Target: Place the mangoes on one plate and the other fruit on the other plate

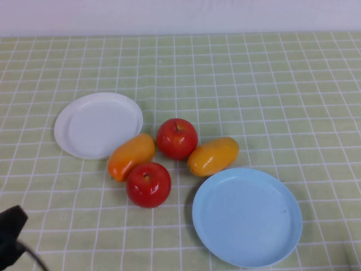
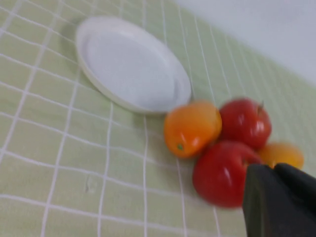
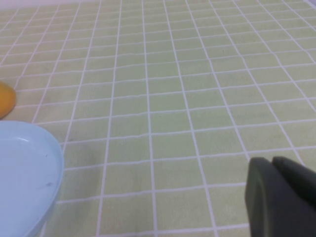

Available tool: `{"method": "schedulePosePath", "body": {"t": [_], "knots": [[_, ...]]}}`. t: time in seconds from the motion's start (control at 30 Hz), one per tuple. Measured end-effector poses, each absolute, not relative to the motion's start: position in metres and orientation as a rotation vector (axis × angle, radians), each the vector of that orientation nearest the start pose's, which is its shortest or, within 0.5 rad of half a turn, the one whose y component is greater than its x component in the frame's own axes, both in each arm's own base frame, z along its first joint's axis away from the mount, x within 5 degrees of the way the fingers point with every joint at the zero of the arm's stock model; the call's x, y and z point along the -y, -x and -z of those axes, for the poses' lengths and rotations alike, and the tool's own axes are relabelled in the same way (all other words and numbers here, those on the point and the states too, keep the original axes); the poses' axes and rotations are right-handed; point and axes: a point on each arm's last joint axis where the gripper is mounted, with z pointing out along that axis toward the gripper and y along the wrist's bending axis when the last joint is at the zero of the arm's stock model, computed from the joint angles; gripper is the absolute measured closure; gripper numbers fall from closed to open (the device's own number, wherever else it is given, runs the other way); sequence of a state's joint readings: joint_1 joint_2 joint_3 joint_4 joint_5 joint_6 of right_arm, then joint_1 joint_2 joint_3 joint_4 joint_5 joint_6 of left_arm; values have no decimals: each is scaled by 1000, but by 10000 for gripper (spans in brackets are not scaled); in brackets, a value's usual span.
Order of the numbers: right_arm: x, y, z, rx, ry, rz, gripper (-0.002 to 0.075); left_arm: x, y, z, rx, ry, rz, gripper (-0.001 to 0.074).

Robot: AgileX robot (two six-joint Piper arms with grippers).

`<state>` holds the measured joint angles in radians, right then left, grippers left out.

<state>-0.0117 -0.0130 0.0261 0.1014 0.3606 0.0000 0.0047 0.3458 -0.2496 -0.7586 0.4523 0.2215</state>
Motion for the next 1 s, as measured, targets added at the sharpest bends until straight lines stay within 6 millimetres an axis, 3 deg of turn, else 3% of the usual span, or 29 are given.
{"method": "schedulePosePath", "body": {"t": [0.2,0.47,0.7,0.87,1.0], "knots": [[-3,-53,-173,-1855,-74,-91,743,34,-117,-281,-2233,-62,506,737],[-3,-53,-173,-1855,-74,-91,743,42,-179,-289,-2512,-329,478,737],[-3,-53,-173,-1855,-74,-91,743,98,-212,-287,-2560,-754,378,737],[-3,-53,-173,-1855,-74,-91,743,143,-221,-293,-2524,-1049,299,737],[-3,-53,-173,-1855,-74,-91,743,166,-226,-292,-2489,-1223,193,734]]}}
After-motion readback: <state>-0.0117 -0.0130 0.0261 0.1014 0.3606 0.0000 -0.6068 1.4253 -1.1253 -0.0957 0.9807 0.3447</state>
